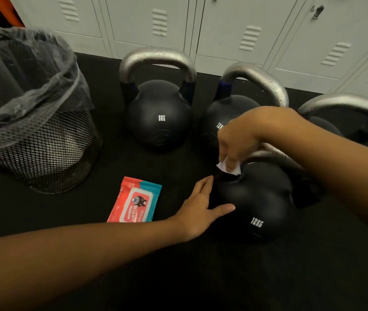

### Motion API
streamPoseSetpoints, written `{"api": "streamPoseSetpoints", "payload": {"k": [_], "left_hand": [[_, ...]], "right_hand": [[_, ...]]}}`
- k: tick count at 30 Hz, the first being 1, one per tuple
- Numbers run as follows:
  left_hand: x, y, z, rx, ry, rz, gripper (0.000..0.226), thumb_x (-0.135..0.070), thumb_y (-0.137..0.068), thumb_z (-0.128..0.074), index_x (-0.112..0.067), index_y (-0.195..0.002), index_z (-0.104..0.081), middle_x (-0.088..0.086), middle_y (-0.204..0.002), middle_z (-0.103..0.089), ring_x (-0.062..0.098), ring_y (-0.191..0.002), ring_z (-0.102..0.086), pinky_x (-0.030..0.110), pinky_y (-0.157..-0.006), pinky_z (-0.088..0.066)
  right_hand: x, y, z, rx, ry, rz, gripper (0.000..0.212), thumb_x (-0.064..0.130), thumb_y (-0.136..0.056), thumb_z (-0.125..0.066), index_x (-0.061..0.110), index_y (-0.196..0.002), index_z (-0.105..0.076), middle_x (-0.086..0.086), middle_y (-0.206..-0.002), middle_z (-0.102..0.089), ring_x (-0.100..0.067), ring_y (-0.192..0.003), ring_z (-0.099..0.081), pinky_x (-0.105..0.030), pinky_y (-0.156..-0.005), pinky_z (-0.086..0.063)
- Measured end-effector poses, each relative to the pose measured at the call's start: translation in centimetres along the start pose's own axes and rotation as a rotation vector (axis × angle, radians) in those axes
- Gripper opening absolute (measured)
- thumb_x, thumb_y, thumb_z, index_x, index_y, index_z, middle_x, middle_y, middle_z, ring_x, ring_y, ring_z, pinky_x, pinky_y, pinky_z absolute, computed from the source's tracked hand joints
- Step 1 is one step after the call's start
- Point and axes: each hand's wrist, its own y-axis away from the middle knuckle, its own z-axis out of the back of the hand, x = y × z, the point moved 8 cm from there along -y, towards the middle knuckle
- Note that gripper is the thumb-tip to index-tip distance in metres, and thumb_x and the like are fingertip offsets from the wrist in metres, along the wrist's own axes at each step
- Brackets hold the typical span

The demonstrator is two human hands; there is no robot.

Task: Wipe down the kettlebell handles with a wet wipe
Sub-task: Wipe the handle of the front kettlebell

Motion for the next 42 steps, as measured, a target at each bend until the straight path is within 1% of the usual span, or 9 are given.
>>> {"api": "streamPoseSetpoints", "payload": {"k": [7,13,20,24,27,30,33,38,42], "left_hand": [[-0.3,0.1,-0.1,0.011,-0.085,-0.020,0.088,-0.052,-0.091,-0.054,-0.023,-0.155,-0.002,-0.013,-0.159,-0.002,0.015,-0.146,-0.017,0.048,-0.119,-0.020],[-0.4,0.1,0.1,0.019,-0.149,-0.008,0.089,-0.053,-0.091,-0.052,-0.021,-0.155,0.000,-0.009,-0.161,-0.001,0.017,-0.146,-0.015,0.047,-0.119,-0.019],[-0.7,0.2,0.0,0.022,-0.284,-0.037,0.086,-0.057,-0.093,-0.046,-0.021,-0.154,0.002,-0.008,-0.161,-0.001,0.017,-0.146,-0.017,0.039,-0.117,-0.016],[-0.8,0.2,0.2,0.023,-0.291,-0.042,0.085,-0.055,-0.093,-0.047,-0.020,-0.155,0.000,-0.008,-0.160,-0.003,0.016,-0.145,-0.018,0.040,-0.117,-0.017],[-1.0,0.1,0.7,0.016,-0.262,-0.049,0.087,-0.054,-0.091,-0.054,-0.018,-0.155,-0.008,-0.005,-0.159,-0.012,0.016,-0.143,-0.022,0.042,-0.118,-0.022],[-1.4,-0.1,1.7,-0.021,-0.184,-0.067,0.084,-0.049,-0.087,-0.062,-0.020,-0.153,-0.019,-0.005,-0.154,-0.025,0.015,-0.140,-0.029,0.041,-0.115,-0.030],[-2.1,0.0,2.5,-0.085,-0.082,-0.110,0.080,-0.041,-0.087,-0.066,-0.024,-0.151,-0.023,-0.008,-0.149,-0.032,0.008,-0.135,-0.034,0.028,-0.109,-0.032],[-4.5,0.2,4.0,-0.223,-0.024,-0.240,0.070,-0.033,-0.087,-0.067,-0.025,-0.147,-0.033,-0.011,-0.142,-0.040,0.000,-0.126,-0.040,0.008,-0.090,-0.034],[-6.9,0.3,4.5,-0.280,-0.043,-0.359,0.059,-0.028,-0.089,-0.067,-0.027,-0.141,-0.040,-0.013,-0.133,-0.047,-0.008,-0.118,-0.043,0.003,-0.090,-0.035]], "right_hand": [[3.0,-0.4,-2.1,-0.053,0.192,0.017,0.048,0.017,-0.088,-0.068,0.022,-0.135,-0.058,-0.002,-0.126,-0.060,-0.019,-0.101,-0.060,-0.028,-0.078,-0.052],[0.9,1.9,-1.1,-0.117,-0.098,0.098,0.042,0.027,-0.095,-0.061,0.030,-0.137,-0.057,0.001,-0.132,-0.058,-0.014,-0.103,-0.051,-0.031,-0.096,-0.044],[-2.4,5.5,-1.2,-0.370,-0.433,0.134,0.039,0.043,-0.097,-0.053,0.033,-0.133,-0.060,0.008,-0.129,-0.064,-0.013,-0.117,-0.058,-0.035,-0.109,-0.040],[-3.9,7.7,-2.8,-0.500,-0.642,0.115,0.035,0.046,-0.100,-0.044,0.031,-0.122,-0.067,0.007,-0.119,-0.068,-0.011,-0.109,-0.061,-0.028,-0.099,-0.043],[-5.3,8.7,-4.5,-0.576,-0.709,0.038,0.050,0.059,-0.095,-0.033,0.026,-0.109,-0.068,0.000,-0.104,-0.070,-0.014,-0.100,-0.062,-0.034,-0.096,-0.045],[-6.7,9.5,-5.7,-0.590,-0.734,-0.052,0.052,0.058,-0.098,-0.026,0.030,-0.118,-0.065,0.003,-0.119,-0.066,-0.017,-0.116,-0.055,-0.035,-0.102,-0.036],[-7.1,9.6,-6.1,-0.534,-0.612,-0.097,0.045,0.043,-0.105,-0.021,0.025,-0.124,-0.058,-0.007,-0.127,-0.060,-0.027,-0.118,-0.050,-0.041,-0.106,-0.034],[-5.1,9.2,-4.4,-0.482,-0.248,-0.155,0.033,0.037,-0.106,-0.025,0.016,-0.124,-0.044,-0.009,-0.119,-0.053,-0.031,-0.108,-0.052,-0.041,-0.091,-0.042],[-2.6,9.2,-3.6,-0.853,-0.050,-0.131,0.018,0.026,-0.104,-0.037,0.012,-0.108,-0.048,-0.008,-0.090,-0.052,-0.032,-0.072,-0.057,-0.042,-0.061,-0.046]]}}
